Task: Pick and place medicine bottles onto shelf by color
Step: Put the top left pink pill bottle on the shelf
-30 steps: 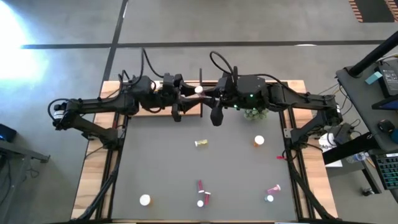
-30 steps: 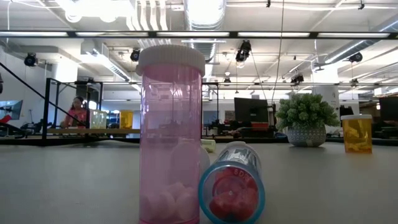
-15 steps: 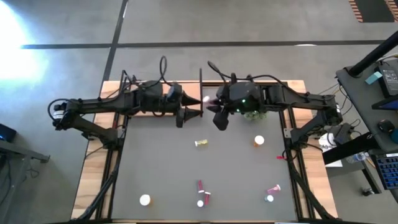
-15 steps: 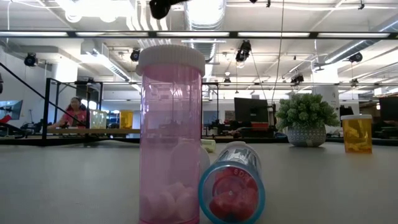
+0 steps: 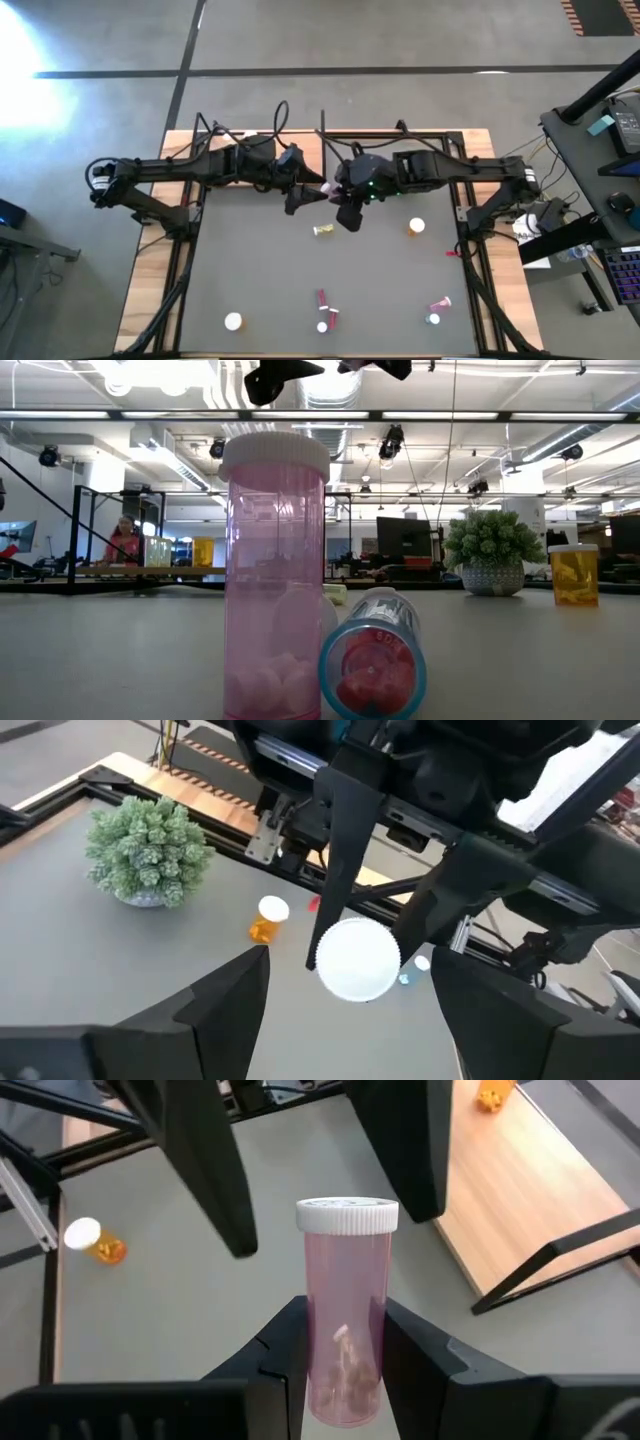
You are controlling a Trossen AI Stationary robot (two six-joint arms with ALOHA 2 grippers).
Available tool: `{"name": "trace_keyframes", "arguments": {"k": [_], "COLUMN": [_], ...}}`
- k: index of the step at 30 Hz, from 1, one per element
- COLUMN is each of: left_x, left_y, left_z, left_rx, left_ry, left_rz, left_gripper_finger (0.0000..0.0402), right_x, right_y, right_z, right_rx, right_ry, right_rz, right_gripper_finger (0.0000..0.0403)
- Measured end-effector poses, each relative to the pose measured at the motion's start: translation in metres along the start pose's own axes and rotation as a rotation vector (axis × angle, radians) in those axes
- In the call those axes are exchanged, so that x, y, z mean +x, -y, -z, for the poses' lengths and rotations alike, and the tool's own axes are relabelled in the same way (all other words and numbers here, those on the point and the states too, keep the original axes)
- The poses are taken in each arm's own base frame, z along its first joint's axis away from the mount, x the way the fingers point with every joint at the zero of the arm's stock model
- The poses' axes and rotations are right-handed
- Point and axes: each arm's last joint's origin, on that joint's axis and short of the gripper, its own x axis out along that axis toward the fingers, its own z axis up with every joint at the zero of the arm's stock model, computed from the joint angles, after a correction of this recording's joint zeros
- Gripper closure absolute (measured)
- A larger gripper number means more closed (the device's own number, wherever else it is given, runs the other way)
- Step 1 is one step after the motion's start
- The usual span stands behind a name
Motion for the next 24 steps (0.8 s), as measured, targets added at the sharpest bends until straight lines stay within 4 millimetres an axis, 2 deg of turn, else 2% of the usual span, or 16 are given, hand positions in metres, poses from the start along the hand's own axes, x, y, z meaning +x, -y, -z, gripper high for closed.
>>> {"name": "trace_keyframes", "arguments": {"k": [10, 24], "left_x": [0.0012, 0.0012], "left_y": [-0.0004, -0.0001], "left_z": [0.0009, 0.0008], "left_rx": [-0.001, 0.001], "left_ry": [-0.012, -0.013], "left_rz": [0.011, 0.021], "left_gripper_finger": [0.0144, 0.0218], "right_x": [0.0023, 0.0021], "right_y": [-0.0006, -0.0012], "right_z": [-0.0014, -0.0032], "right_rx": [-0.014, -0.04], "right_ry": [0.012, 0.031], "right_rz": [-0.004, -0.009], "right_gripper_finger": [0.0309, 0.0309]}}
